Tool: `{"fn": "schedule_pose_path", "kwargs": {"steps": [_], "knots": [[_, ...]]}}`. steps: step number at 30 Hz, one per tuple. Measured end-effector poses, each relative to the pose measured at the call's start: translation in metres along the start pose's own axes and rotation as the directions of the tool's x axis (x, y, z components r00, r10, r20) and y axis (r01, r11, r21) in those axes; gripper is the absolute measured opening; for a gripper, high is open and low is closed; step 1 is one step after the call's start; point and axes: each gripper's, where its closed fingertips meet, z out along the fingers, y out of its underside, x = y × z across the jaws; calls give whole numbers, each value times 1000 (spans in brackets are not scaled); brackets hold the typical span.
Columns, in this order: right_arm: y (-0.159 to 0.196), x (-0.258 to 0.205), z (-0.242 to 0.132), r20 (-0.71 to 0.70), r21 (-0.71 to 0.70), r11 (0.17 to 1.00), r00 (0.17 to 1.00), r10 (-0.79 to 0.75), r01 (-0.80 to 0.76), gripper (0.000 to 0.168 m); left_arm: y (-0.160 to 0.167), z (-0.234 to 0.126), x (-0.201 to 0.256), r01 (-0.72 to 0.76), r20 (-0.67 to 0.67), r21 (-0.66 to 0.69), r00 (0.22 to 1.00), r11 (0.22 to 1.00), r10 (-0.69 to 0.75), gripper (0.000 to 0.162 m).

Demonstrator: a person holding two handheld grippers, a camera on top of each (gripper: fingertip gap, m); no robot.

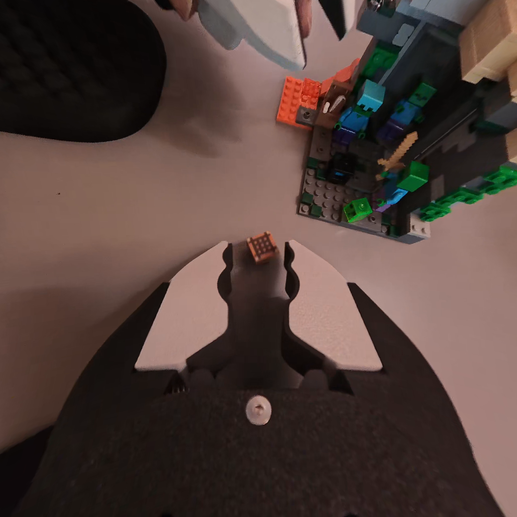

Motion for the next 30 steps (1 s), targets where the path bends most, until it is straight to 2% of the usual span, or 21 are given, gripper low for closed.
{"fn": "schedule_pose_path", "kwargs": {"steps": [10, 15, 18, 26, 30], "knots": [[1, 1, -8, 7, -21, 1000, 1000, -2, 3, 34, 9, 6, 11, -13, -41, -27, 999, 1000, 12, 19], [4, 4, -4, -9, -41, 999, 1000, -17, 17, 18, 12, 7, 13, -28, -43, -36, 999, 999, 26, 18], [6, 14, -11, -46, -31, 999, 999, 10, -11, 17, 12, 6, 11, -26, -36, -34, 999, 999, 25, 17], [44, 100, -56, -268, -70, 986, 955, 126, -150, 17, 13, 4, 6, -23, -19, -34, 1000, 999, 22, 16], [67, 147, -68, -329, -78, 967, 922, 206, -244, 17, 14, 4, 4, -23, -11, -35, 1000, 999, 22, 16]]}}
